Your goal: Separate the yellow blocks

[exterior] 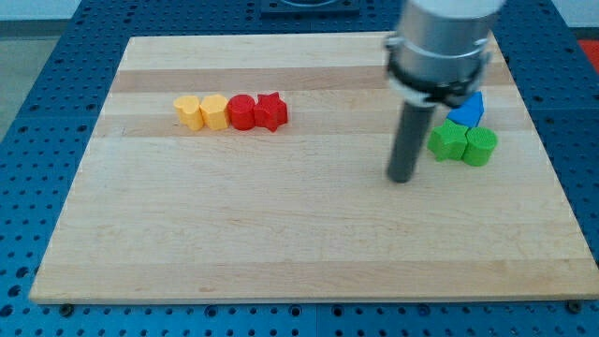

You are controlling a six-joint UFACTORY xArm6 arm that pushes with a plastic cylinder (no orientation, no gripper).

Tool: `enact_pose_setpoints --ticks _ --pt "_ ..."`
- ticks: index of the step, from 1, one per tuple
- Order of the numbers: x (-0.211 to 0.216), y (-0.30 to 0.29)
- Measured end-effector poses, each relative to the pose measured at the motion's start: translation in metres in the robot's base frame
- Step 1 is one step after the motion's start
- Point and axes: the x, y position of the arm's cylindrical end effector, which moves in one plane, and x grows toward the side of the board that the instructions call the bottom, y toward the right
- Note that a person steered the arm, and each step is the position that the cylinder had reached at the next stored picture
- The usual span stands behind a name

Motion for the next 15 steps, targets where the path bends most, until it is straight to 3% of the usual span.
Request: enact_pose_setpoints --ticks 3,6,8,12,15 --pt "-0.009 -0.204" --pt "-0.077 -0.325" --pt "-0.123 -0.324" --pt "-0.123 -0.244" --pt "-0.119 -0.251"
